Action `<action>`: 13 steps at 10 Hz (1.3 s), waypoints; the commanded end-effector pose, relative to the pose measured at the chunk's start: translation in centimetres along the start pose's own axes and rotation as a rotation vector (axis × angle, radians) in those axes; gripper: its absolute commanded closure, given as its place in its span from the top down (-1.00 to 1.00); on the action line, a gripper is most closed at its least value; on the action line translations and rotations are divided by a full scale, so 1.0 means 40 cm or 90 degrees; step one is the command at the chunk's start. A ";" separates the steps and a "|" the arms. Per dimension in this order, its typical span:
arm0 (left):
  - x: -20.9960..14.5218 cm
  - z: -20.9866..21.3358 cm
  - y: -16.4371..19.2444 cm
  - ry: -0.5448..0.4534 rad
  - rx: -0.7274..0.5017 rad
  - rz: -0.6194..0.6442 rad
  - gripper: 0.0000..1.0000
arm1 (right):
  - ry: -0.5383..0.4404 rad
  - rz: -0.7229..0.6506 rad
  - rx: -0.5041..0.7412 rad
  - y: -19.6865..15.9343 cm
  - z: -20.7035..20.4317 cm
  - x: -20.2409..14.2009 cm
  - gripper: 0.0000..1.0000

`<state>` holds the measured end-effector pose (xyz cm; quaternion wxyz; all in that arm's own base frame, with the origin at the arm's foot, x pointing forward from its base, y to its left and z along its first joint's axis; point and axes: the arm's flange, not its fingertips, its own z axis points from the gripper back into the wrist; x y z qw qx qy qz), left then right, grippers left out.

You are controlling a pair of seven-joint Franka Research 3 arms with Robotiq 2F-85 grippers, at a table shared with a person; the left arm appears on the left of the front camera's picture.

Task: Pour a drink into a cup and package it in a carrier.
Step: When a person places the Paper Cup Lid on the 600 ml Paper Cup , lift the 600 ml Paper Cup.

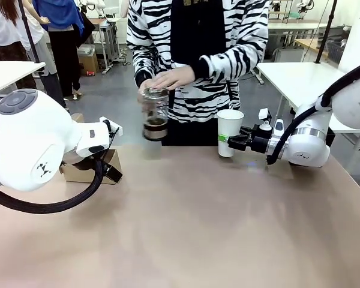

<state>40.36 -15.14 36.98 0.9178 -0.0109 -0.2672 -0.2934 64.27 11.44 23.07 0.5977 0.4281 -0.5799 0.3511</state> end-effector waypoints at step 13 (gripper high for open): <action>0.000 0.001 -0.001 -0.001 -0.001 0.000 1.00 | -0.002 -0.001 0.000 0.005 0.000 0.011 0.60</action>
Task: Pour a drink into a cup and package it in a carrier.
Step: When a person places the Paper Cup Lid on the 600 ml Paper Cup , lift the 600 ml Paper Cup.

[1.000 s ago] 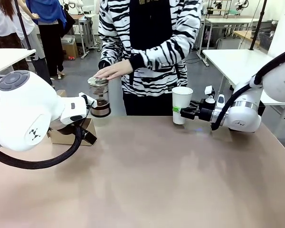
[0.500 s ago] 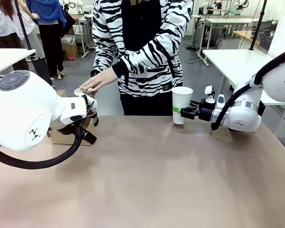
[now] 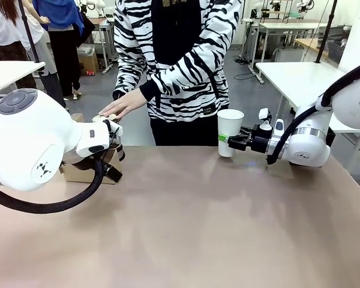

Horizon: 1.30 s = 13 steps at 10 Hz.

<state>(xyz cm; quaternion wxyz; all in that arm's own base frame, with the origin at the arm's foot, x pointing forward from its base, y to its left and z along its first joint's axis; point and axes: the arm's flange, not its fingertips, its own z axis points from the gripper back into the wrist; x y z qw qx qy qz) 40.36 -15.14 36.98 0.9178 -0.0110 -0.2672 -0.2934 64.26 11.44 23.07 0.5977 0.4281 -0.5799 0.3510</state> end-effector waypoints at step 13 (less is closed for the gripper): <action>0.000 0.001 -0.001 -0.001 -0.001 0.000 1.00 | -0.002 -0.001 0.000 0.005 0.000 0.011 0.60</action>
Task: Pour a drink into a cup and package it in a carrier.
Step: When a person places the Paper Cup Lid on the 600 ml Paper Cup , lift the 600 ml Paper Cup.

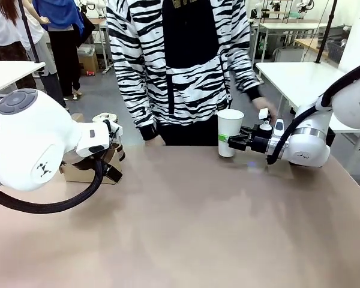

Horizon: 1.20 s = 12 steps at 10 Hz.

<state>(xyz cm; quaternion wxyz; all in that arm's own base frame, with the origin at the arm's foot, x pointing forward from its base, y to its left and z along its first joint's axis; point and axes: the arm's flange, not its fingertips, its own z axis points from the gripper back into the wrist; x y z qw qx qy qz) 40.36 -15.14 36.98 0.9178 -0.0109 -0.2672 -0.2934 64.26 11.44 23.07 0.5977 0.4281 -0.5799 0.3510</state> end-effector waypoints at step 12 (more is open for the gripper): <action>0.000 0.001 -0.001 -0.001 -0.001 0.000 1.00 | -0.002 -0.001 0.000 0.005 0.000 0.011 0.60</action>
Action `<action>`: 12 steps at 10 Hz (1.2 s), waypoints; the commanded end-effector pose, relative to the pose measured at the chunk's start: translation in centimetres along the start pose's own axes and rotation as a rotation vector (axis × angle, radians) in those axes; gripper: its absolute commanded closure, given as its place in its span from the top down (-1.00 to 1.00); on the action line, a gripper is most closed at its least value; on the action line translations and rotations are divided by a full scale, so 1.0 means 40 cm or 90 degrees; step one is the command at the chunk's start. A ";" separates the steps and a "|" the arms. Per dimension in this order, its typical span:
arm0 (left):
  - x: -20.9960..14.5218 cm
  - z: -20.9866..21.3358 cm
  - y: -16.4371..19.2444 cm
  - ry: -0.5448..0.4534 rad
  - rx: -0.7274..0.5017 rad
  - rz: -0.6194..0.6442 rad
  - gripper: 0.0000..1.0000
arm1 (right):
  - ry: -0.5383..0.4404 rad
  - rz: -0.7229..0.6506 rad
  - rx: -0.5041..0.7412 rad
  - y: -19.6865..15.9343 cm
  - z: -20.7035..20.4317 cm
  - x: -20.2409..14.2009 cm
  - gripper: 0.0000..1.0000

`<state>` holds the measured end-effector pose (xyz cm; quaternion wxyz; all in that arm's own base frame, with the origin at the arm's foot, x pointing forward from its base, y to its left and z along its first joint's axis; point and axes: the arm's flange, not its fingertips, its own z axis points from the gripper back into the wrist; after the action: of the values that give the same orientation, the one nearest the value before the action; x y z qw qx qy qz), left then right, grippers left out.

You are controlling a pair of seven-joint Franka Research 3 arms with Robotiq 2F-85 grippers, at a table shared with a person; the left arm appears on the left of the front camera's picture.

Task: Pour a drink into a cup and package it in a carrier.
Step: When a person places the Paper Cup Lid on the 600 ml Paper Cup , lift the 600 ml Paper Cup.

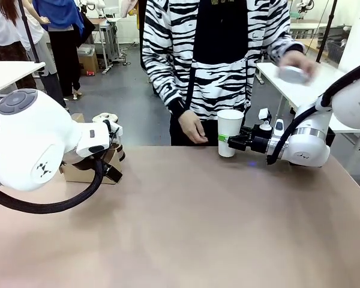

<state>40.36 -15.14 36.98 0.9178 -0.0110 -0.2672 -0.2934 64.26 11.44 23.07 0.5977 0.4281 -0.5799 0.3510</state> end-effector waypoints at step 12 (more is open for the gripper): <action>0.000 0.001 -0.001 -0.001 -0.001 0.000 1.00 | -0.002 -0.001 0.000 0.005 0.000 0.011 0.60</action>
<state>40.36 -15.14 36.98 0.9178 -0.0109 -0.2672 -0.2934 64.25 11.25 22.94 0.5995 0.4269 -0.5795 0.3500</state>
